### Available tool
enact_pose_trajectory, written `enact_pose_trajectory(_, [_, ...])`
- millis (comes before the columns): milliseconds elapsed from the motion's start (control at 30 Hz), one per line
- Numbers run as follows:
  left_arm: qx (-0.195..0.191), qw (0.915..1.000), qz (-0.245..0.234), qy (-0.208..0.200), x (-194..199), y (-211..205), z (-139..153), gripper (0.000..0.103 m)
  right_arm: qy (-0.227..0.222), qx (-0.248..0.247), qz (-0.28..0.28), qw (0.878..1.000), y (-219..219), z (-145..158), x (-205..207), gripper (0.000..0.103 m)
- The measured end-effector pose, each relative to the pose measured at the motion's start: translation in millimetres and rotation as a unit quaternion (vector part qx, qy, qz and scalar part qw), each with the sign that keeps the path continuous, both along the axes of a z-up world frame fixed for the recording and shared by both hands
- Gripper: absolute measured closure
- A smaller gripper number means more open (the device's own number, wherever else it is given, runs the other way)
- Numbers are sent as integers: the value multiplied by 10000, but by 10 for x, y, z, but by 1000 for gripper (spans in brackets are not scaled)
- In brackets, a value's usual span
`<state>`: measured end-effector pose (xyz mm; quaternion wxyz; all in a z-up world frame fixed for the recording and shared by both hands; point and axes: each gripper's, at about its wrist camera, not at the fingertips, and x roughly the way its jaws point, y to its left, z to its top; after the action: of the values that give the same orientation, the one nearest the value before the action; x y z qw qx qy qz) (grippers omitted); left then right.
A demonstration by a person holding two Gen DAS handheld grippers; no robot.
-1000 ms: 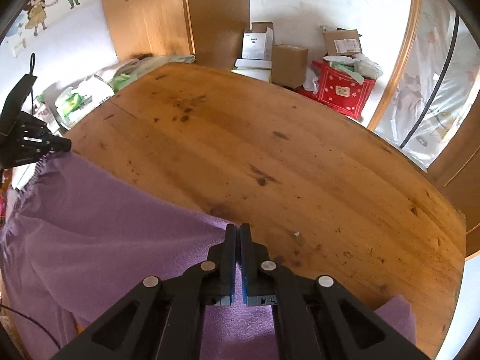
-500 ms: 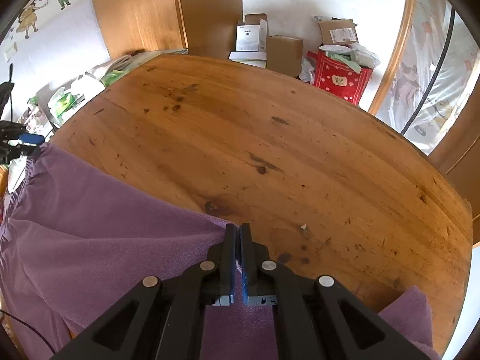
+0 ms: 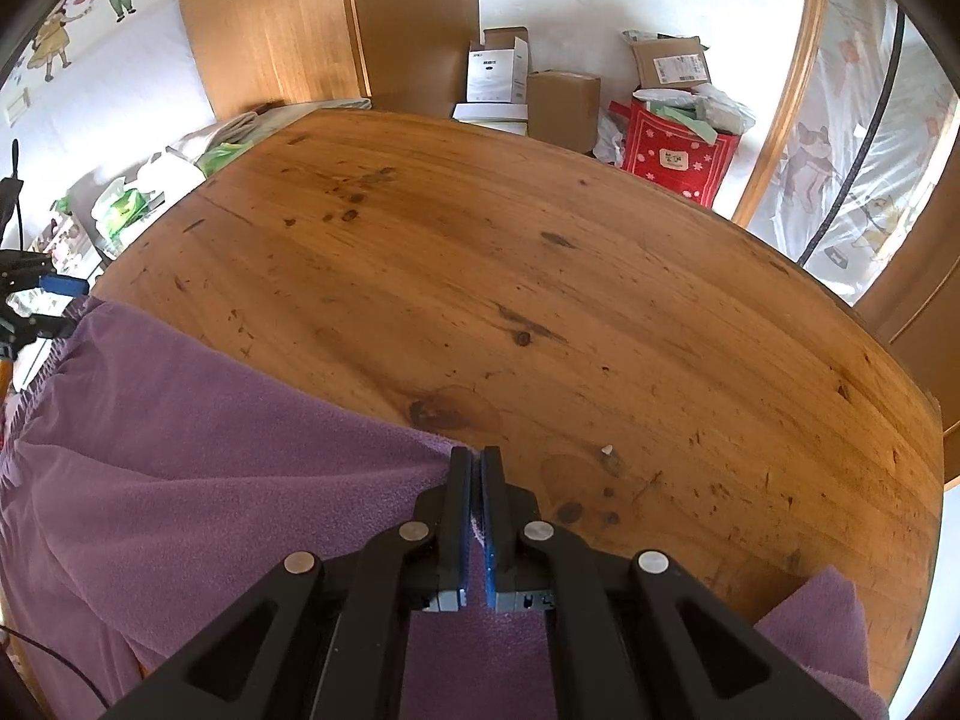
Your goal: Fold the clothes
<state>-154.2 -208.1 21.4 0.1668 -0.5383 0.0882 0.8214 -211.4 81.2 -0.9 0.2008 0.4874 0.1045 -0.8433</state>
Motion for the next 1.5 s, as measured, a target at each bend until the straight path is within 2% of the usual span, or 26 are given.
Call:
enact_pose_trajectory(200, [109, 9989, 367, -287, -31, -82, -88, 49, 25, -28, -48, 10000, 8, -5, 10, 100])
enact_pose_trajectory(267, [95, 9988, 443, -200, -18, -95, -83, 68, 26, -39, -81, 10000, 10, -4, 15, 100])
enact_pose_trajectory(333, [119, 9983, 553, -147, -14, -117, -69, 72, 27, -51, -114, 9999, 11, -2, 19, 100])
enact_pose_trajectory(467, [123, 9970, 765, -2, 4, -162, -54, 75, 116, -28, -204, 9997, -2, 31, 7, 100])
enact_pose_trajectory(567, [87, 9955, 923, 183, 20, -198, -7, 75, 376, 37, -269, 9989, -66, 103, -13, 100])
enact_pose_trajectory(700, [112, 9924, 1208, 189, -3, -305, -51, 75, 677, 98, -332, 9971, -192, 186, -93, 100])
enact_pose_trajectory(867, [106, 9899, 1401, 169, -19, -385, -94, 75, 824, 649, -145, 9944, -392, 103, -145, 100])
enact_pose_trajectory(933, [70, 9898, 1415, 153, -35, -374, -94, 75, 825, 678, -208, 9941, -383, 105, -138, 99])
enact_pose_trajectory(1033, [127, 9887, 1487, 132, -20, -367, -76, 74, 1084, 515, -567, 9912, -225, 260, -99, 98])
enact_pose_trajectory(1100, [186, 9874, 1562, 172, 6, -379, -36, 74, 1204, 315, -825, 9888, -68, 403, -64, 90])
enact_pose_trajectory(1167, [250, 9860, 1631, 236, 48, -387, 26, 72, 1257, 128, -1001, 9869, 121, 553, 11, 89])
enact_pose_trajectory(1333, [184, 9847, 1664, 484, 226, -321, 284, 71, 1127, -328, -1282, 9848, 576, 735, 343, 89])
enact_pose_trajectory(1400, [154, 9863, 1523, 617, 313, -220, 407, 71, 952, -581, -1108, 9876, 685, 750, 555, 89])
enact_pose_trajectory(1500, [184, 9901, 1189, 730, 430, 4, 577, 71, 636, -689, -615, 9937, 635, 733, 911, 89])
